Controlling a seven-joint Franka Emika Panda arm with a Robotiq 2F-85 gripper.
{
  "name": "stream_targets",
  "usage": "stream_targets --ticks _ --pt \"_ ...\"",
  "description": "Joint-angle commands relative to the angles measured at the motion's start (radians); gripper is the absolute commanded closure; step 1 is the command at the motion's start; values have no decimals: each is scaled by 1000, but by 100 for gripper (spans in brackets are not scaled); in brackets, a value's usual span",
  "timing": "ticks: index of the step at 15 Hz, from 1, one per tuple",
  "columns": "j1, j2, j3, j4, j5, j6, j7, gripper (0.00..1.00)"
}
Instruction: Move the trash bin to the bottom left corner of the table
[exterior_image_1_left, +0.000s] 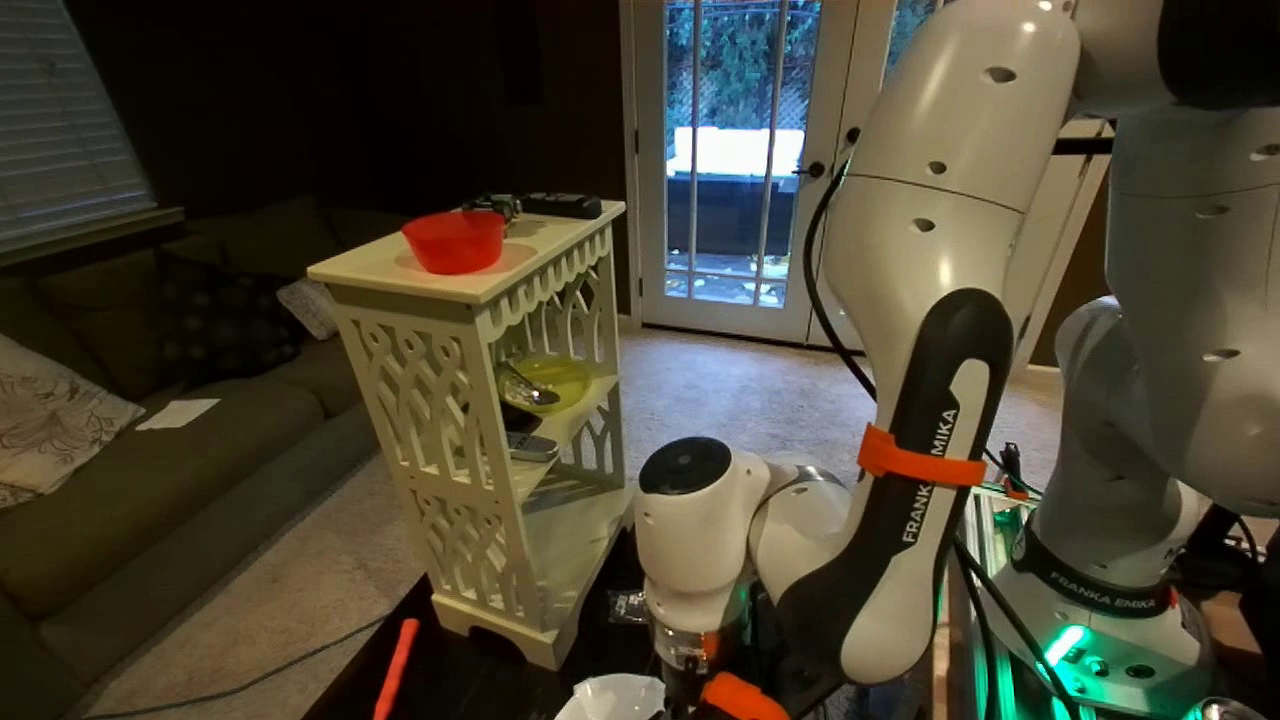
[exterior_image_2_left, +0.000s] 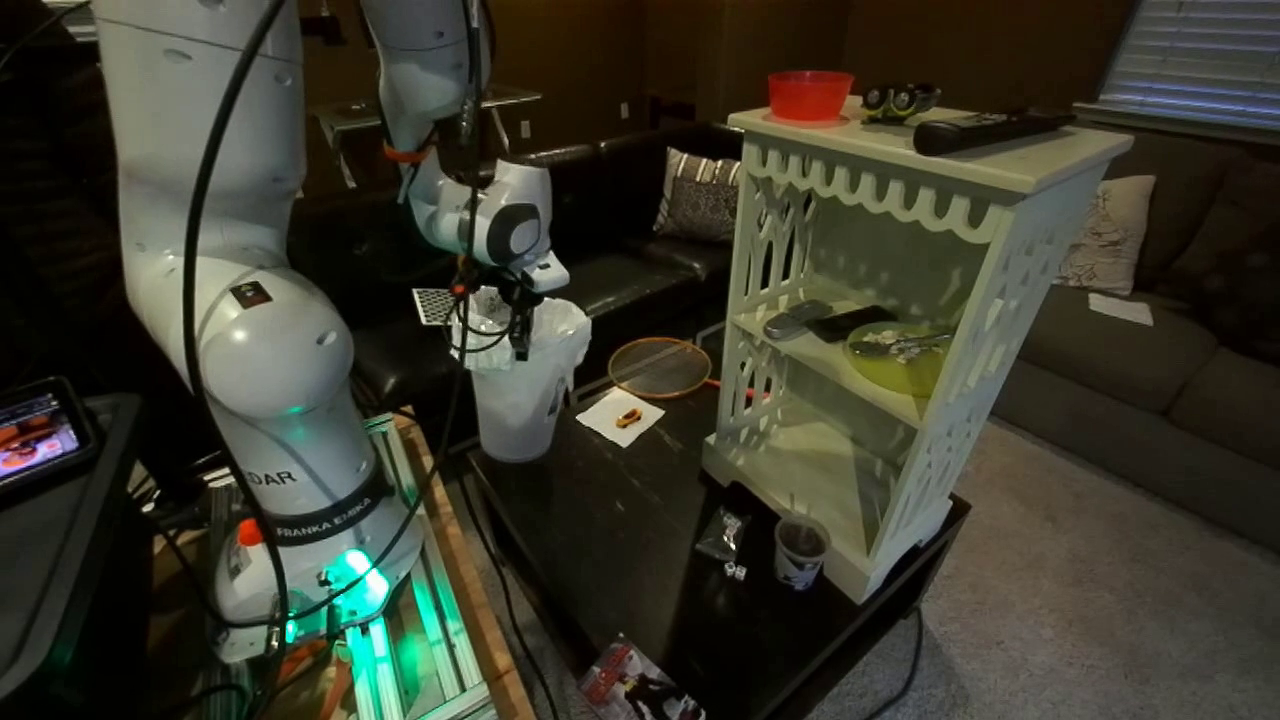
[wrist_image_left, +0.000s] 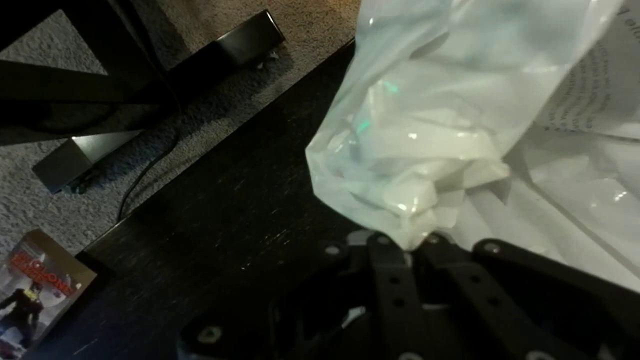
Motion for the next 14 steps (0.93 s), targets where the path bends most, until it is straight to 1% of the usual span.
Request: stream_targets --ticks 1,3,4,5,6,8,9,11,14 --pt "41 20 -48 26 7 18 -119 99" --pt "66 36 -77 43 -8 10 -157 99" --pt "58 41 -73 54 17 5 -190 99" --pt "75 22 -89 21 30 -1 -162 99" --pt "78 26 -95 25 32 -2 -168 96" --pt "83 30 -103 22 30 -3 -167 96" --pt "84 30 -105 21 29 -3 -166 99" --pt "73 40 -81 3 22 52 -251 99" --pt "104 22 -72 -61 23 160 -313 99"
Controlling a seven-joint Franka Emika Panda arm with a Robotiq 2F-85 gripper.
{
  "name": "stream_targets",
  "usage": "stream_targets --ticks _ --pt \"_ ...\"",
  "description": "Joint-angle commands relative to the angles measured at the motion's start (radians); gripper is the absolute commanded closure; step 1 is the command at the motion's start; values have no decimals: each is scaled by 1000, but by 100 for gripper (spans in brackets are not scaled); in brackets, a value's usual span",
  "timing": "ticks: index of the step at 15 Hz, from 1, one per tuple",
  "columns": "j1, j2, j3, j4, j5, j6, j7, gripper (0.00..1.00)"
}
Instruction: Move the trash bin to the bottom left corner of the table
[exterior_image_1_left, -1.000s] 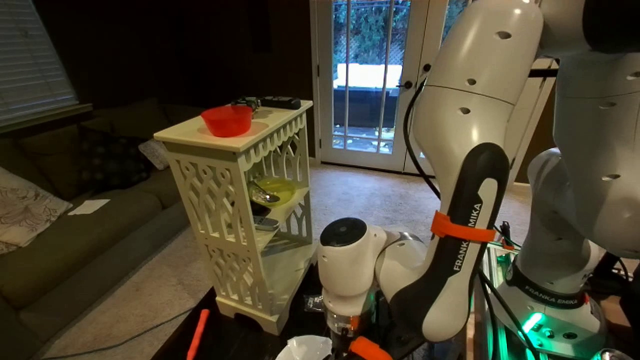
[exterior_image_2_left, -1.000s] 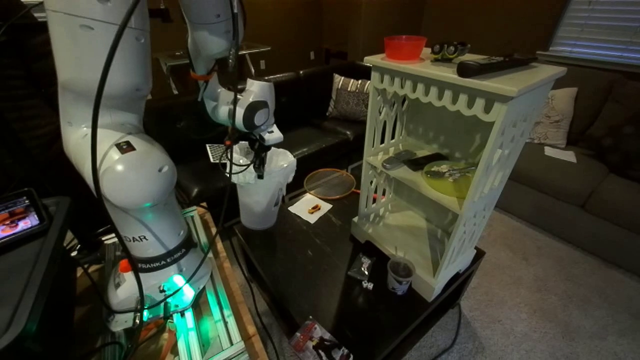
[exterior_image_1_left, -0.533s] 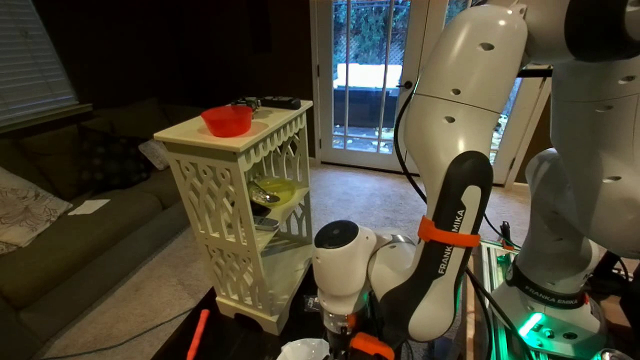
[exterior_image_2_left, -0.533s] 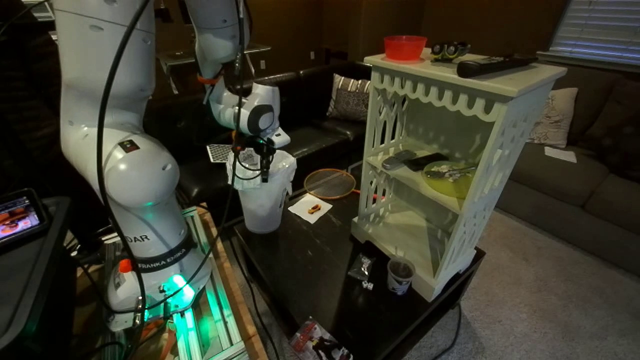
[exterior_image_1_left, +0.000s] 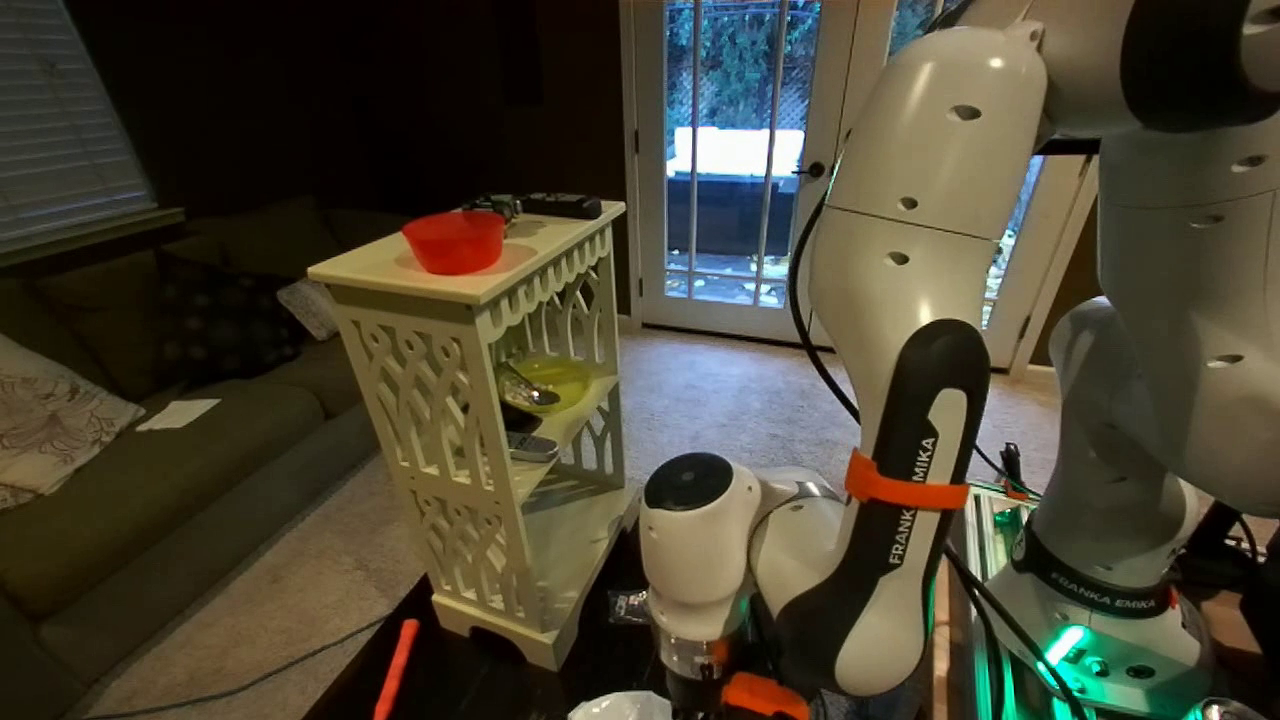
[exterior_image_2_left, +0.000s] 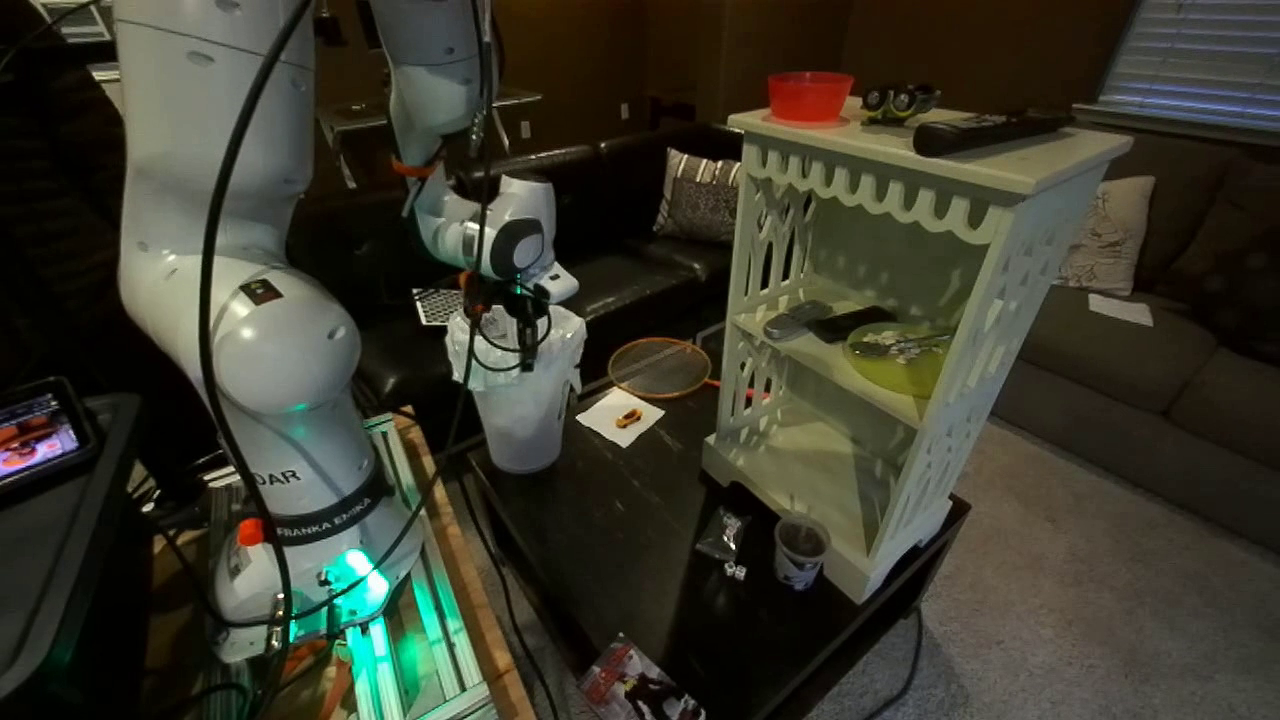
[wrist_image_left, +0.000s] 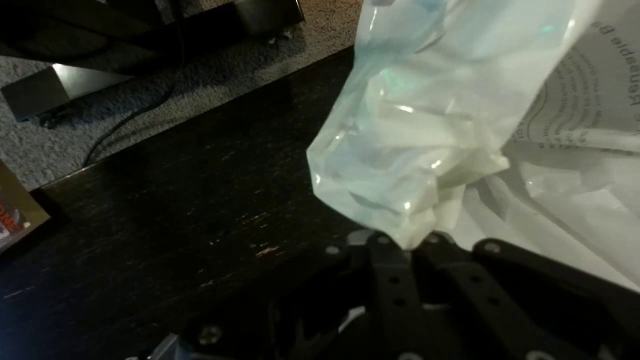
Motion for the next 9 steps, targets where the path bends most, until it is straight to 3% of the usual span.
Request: stream_targets --ticks 1,4,6,9 --pt "59 -39 -1 -84 20 143 -61 99" --pt "112 -42 -13 -134 40 266 -63 99" --pt "144 -40 -35 -150 -13 295 -14 99" --pt "304 -56 -184 -151 -16 266 40 99"
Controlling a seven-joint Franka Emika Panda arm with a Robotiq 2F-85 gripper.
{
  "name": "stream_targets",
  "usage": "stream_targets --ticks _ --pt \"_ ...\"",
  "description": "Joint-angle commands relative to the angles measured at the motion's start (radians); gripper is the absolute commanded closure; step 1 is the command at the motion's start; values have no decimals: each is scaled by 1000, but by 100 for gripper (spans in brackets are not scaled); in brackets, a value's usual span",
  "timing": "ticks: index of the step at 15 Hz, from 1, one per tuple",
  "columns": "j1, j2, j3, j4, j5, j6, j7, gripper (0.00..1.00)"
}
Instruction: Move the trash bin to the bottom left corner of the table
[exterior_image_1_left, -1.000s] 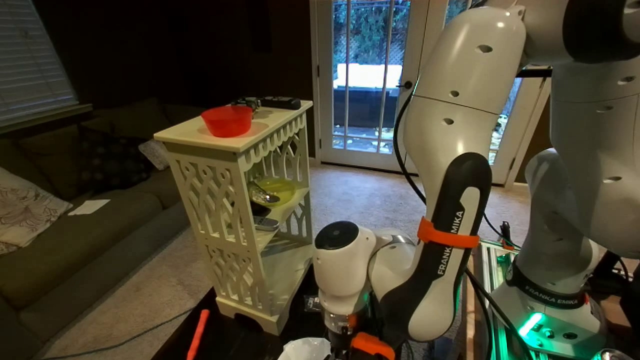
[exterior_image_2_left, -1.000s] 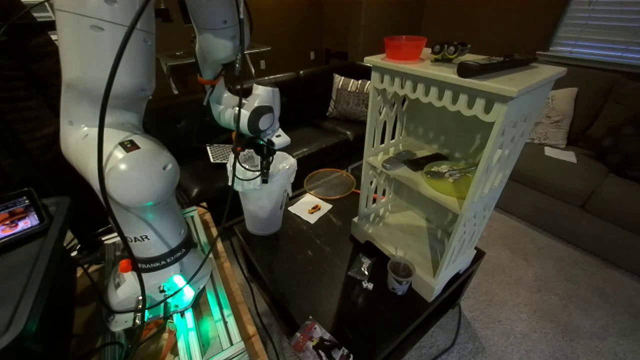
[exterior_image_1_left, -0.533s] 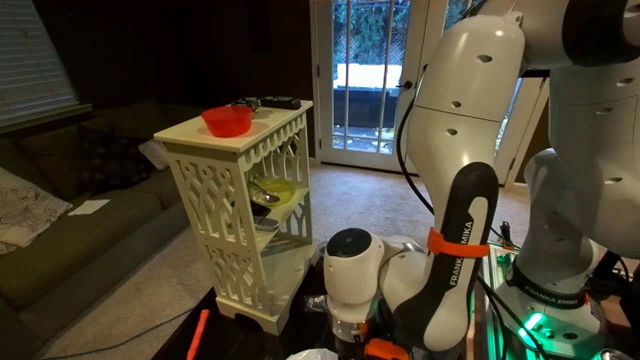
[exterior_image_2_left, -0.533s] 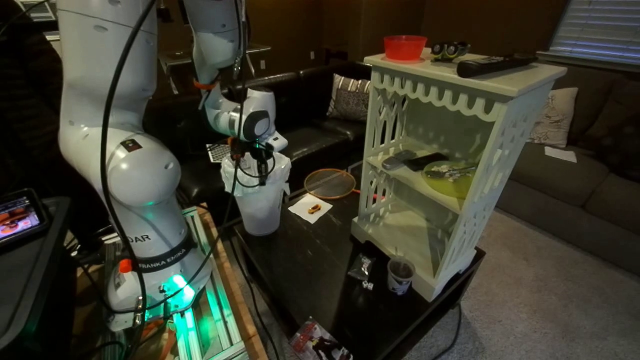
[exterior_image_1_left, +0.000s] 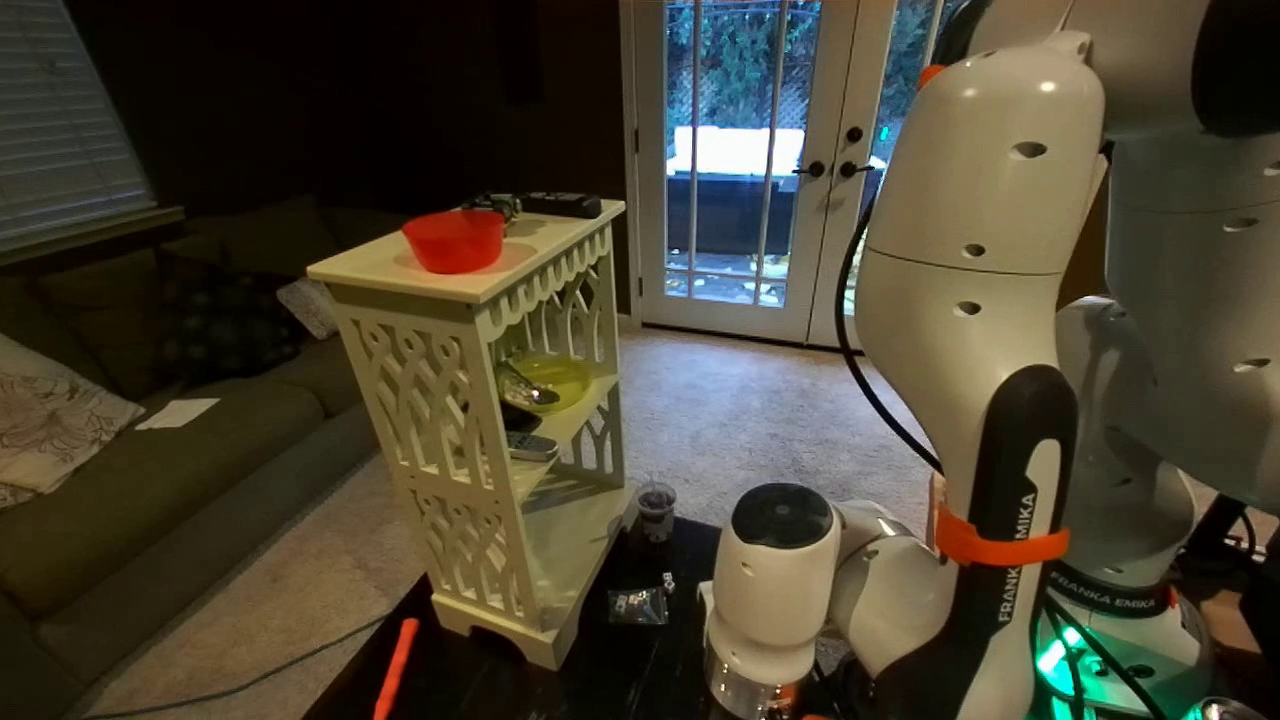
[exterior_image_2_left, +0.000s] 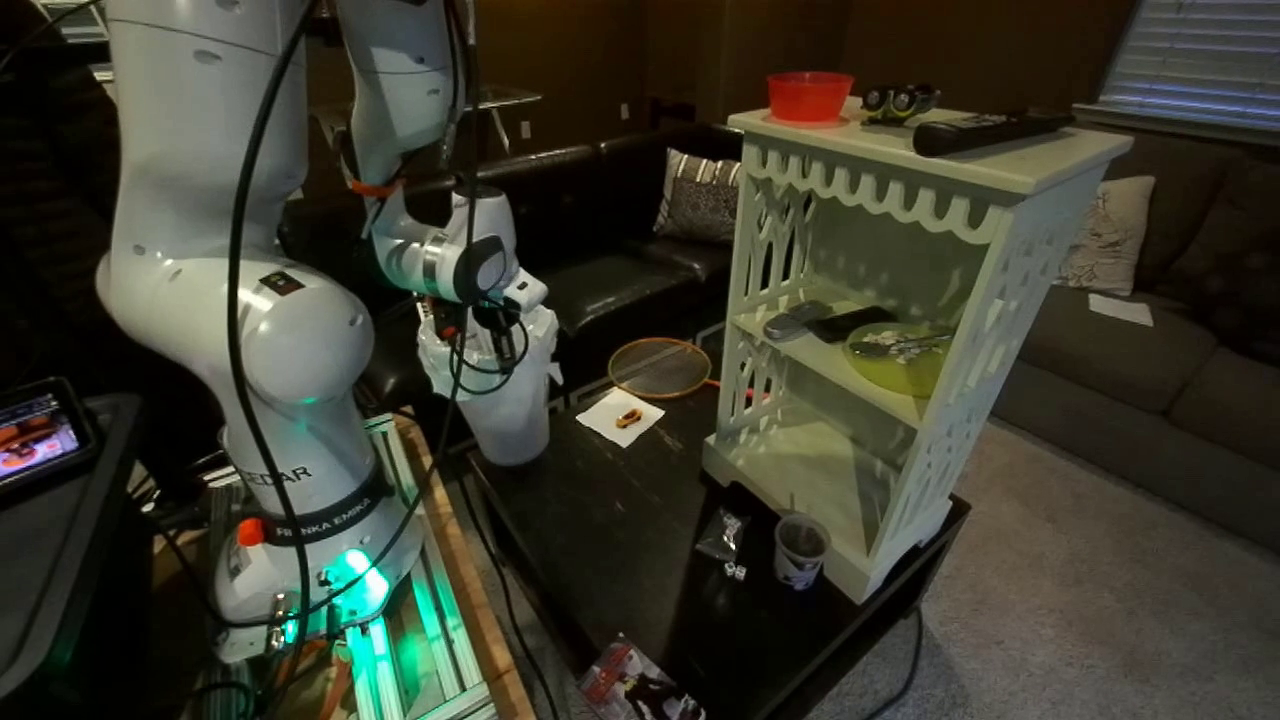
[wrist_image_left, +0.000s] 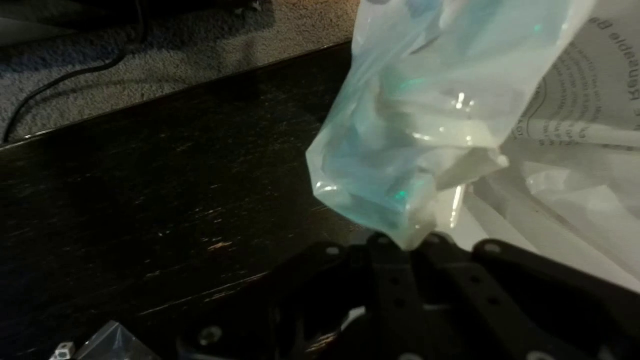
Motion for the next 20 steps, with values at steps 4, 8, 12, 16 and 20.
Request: stream_targets --ticks 4,8,12,16,20 --pt "356 -23 -330 7 -24 -39 103 99" --pt "452 -5 -386 35 -2 -108 80 99" --pt "418 -4 -329 38 19 -83 51 99" --pt "285 4 -212 42 73 -64 0 99" --pt "90 41 -52 60 148 -33 -74 99"
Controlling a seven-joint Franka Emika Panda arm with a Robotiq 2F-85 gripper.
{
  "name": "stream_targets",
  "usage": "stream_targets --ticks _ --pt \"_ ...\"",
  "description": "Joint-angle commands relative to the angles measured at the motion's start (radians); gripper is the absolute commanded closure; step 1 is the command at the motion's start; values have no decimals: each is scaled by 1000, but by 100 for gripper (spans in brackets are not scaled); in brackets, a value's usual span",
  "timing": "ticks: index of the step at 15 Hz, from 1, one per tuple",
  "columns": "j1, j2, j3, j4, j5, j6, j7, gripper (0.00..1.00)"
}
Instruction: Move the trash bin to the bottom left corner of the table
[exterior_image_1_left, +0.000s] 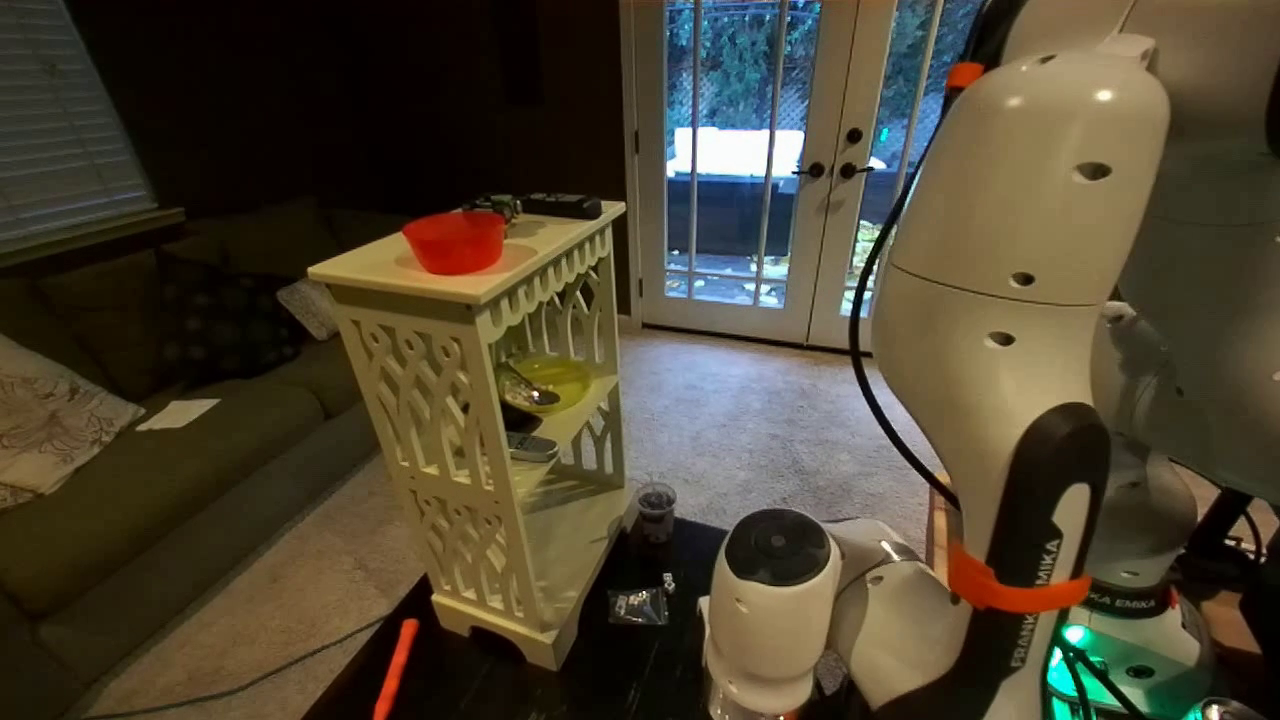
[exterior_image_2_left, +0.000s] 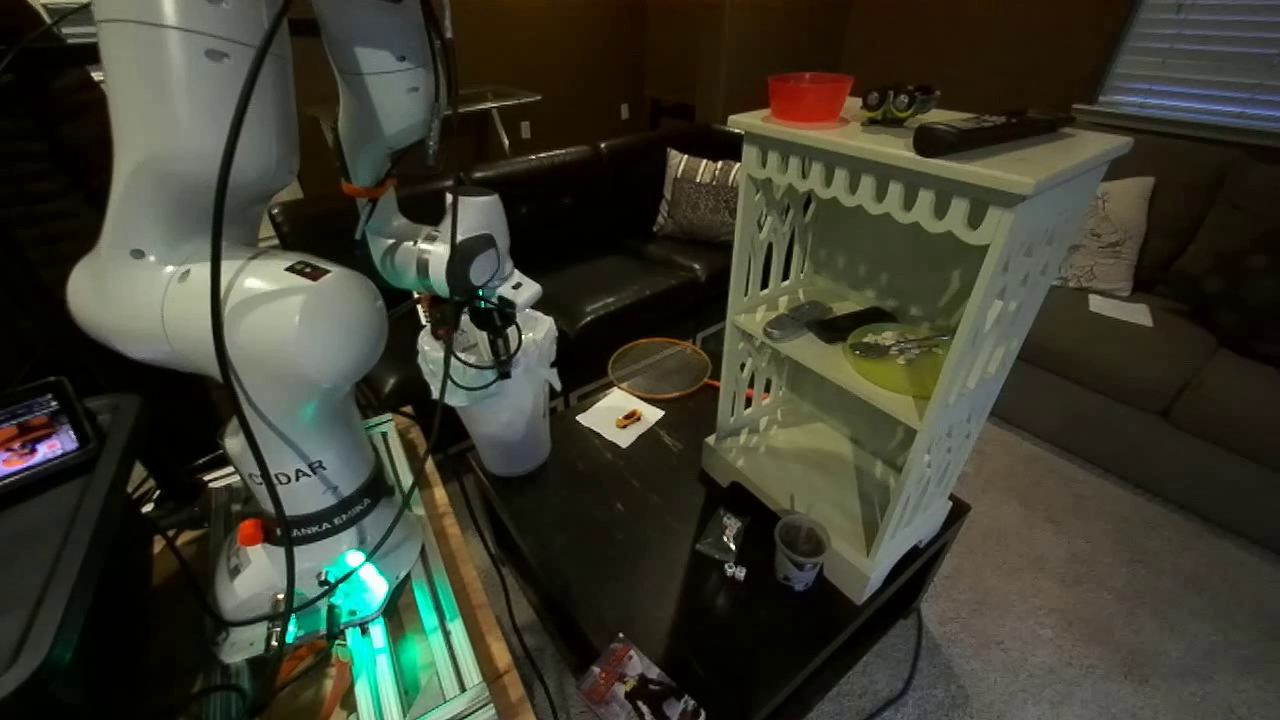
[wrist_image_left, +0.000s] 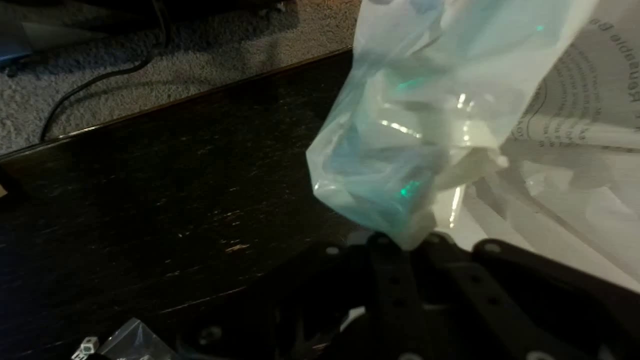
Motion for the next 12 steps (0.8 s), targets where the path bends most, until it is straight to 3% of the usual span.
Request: stream_targets --ticks 1,3,4,9,10,12 --pt "-165 36 139 27 77 37 -90 99" --pt "-211 53 177 28 74 47 -125 99" --pt "-198 56 163 23 60 50 -131 99" --pt "-56 58 47 4 41 67 -142 99" --pt "-37 62 36 7 44 66 -147 71" --pt "-30 66 43 12 52 67 -164 64"
